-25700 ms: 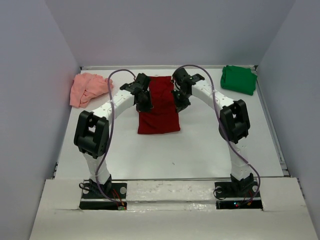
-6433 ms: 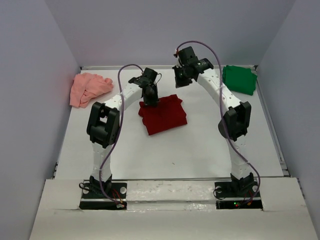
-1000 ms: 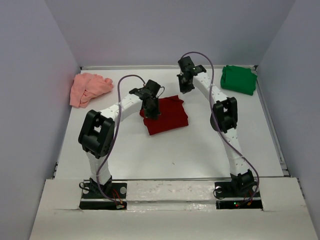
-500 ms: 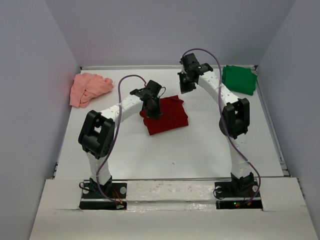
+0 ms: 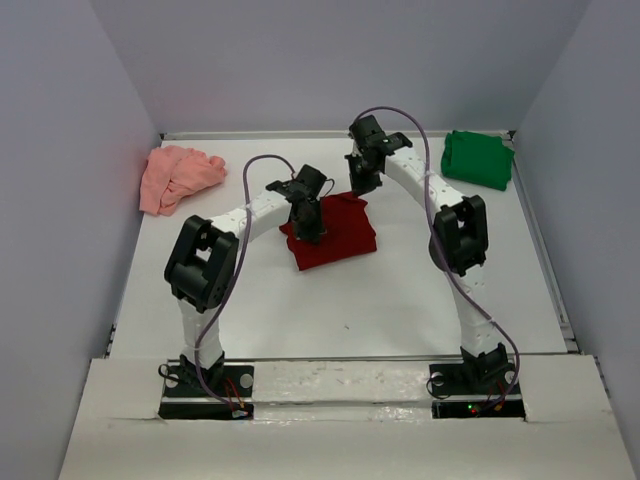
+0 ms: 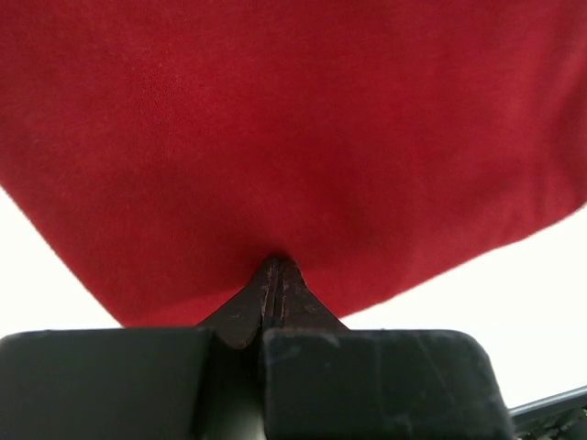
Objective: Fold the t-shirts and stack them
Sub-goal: Fold the long partially folded tshirt into a neat square
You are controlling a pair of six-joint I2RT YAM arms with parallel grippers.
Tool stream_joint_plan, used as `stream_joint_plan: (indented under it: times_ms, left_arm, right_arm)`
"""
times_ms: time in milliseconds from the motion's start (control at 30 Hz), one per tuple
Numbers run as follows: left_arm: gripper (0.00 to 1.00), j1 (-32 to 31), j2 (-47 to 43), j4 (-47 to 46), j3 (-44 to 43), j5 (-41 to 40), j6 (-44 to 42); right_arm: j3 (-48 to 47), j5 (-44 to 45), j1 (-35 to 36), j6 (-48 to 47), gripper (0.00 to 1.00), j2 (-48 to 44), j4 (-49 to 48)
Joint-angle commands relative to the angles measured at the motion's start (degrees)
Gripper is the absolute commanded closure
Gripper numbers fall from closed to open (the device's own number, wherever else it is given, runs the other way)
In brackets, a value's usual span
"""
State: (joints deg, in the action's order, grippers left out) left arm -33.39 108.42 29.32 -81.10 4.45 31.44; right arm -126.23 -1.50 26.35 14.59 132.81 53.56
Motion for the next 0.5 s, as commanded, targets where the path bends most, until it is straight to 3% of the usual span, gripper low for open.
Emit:
stream_joint_plan:
  times_ms: [0,467]
  left_arm:
    - [1.00,-0.28,1.88,-0.49,-0.72,1.53,0.38]
    - [1.00,-0.54,3.20,-0.05,-1.43,1.09,-0.06]
  right_arm:
    - [-4.63,0.09,0.19,-0.70,1.00,2.18,0.84]
    - [-6.48,-0.09,0.19,-1.32,1.00,8.34,-0.82]
